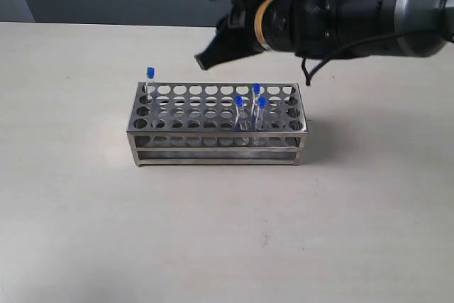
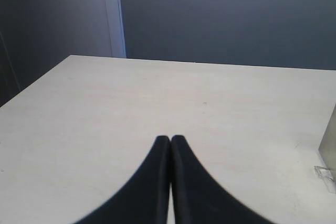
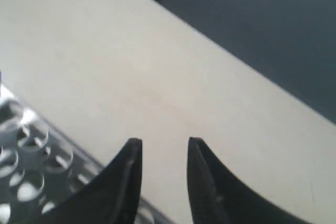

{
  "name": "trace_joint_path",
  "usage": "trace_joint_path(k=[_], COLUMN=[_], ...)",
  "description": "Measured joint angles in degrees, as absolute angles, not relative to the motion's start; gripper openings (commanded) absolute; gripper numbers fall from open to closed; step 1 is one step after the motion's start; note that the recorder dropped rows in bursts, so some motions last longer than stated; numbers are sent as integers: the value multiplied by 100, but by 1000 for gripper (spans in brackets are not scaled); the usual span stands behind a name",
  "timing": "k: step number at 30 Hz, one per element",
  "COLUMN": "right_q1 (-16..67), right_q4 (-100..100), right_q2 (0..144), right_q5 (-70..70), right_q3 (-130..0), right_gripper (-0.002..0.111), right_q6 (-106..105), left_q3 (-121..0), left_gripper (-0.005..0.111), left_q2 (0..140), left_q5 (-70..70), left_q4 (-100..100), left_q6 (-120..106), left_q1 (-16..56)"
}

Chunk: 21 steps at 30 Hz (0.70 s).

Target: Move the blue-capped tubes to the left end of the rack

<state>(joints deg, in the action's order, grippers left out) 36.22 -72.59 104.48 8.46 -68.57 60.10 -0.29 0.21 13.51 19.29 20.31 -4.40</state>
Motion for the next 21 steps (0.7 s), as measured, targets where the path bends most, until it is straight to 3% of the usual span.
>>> trace_joint_path(k=[16, 21], right_q1=[3611, 3611], right_q4=[-7162, -7308], right_q2=[8979, 8625], right_q5=[918, 357], right_q3=[-5274, -4551], right_gripper=[30, 30], right_q6=[6193, 6369], left_q3=[-29, -29], left_gripper=[0, 0], left_q2=[21, 21], left_q5=[1351, 1351], left_q4=[1929, 1929], left_q6=[2031, 2031], left_q1=[-440, -440])
